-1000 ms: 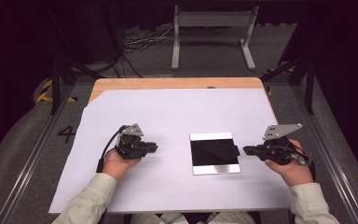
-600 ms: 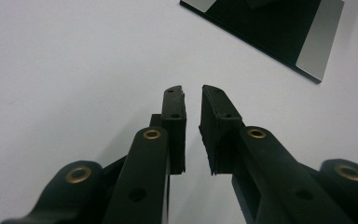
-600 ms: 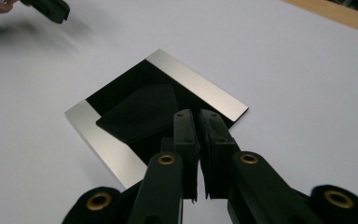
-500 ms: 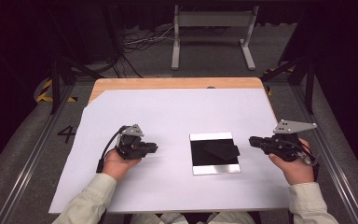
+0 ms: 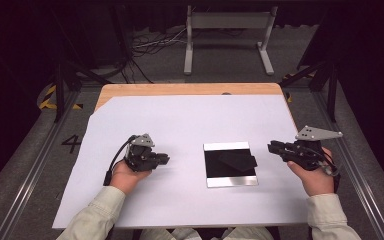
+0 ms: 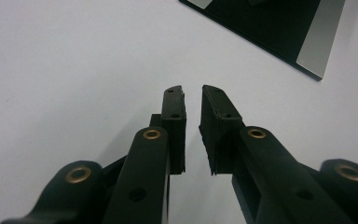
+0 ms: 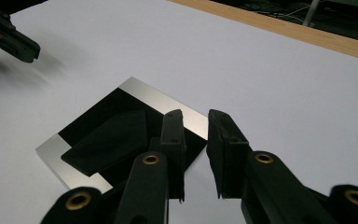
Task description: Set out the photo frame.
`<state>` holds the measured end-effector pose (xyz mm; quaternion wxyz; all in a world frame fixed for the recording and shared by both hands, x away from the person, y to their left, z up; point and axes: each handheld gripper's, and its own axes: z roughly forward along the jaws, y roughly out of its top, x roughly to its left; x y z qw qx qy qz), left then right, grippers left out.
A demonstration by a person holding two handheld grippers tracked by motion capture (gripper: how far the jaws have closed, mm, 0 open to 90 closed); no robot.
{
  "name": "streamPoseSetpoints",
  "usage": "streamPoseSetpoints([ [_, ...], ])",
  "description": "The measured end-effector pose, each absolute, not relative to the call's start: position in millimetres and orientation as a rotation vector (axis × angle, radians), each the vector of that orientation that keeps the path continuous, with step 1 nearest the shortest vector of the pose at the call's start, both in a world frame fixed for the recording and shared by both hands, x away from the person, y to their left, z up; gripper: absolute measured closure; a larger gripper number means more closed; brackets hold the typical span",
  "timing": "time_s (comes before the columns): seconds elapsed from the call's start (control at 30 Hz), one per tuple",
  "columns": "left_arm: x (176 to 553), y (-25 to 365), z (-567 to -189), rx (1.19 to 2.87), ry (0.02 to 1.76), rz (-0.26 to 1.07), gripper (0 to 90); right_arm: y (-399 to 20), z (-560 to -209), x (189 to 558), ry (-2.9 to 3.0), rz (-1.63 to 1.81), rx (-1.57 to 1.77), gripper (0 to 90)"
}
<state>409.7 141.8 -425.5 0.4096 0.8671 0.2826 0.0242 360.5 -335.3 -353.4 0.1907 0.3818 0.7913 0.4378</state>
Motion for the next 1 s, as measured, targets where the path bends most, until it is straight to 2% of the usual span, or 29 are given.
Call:
streamPoseSetpoints([
  [0.3,409.2,140.4,-426.6,2.193,0.707,0.059,79.9,-332.9,-353.5,368.9,2.234,1.211,1.127,71.5],
  [1.0,408.5,138.2,-427.7,2.199,0.706,0.052,79.3,-331.1,-349.1,391.6,2.309,1.128,1.221,68.6],
])
